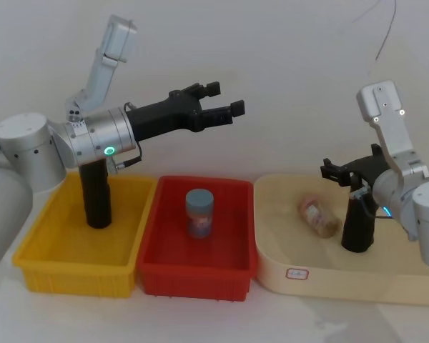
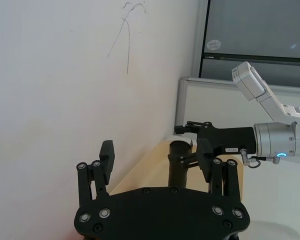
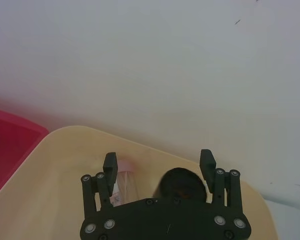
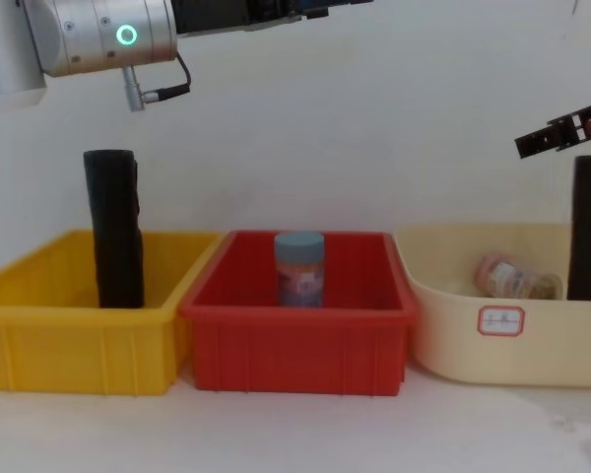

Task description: Pick up the garbage bag with the one hand and transfer it to the other hand.

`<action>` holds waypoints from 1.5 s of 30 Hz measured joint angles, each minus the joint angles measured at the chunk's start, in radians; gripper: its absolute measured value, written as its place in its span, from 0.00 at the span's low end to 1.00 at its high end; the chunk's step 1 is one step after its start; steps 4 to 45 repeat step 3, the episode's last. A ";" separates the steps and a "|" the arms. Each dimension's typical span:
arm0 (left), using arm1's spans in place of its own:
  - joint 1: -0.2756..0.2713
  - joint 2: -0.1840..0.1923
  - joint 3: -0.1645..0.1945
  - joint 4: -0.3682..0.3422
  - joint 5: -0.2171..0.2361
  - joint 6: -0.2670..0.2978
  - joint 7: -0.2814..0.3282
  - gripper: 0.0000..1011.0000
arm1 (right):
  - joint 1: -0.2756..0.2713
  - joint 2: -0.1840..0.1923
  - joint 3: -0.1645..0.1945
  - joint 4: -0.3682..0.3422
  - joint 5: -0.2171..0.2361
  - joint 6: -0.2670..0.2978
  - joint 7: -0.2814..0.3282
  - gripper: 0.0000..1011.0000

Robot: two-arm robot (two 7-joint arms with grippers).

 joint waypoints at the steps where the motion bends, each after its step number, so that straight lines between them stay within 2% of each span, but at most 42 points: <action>1: 0.000 0.000 0.000 0.000 0.000 0.000 0.000 0.99 | 0.000 0.000 0.000 0.000 0.000 0.000 0.000 0.99; 45: 0.000 0.000 0.000 0.000 0.000 0.000 0.000 0.99 | 0.000 0.000 0.000 0.000 0.000 0.000 0.000 0.99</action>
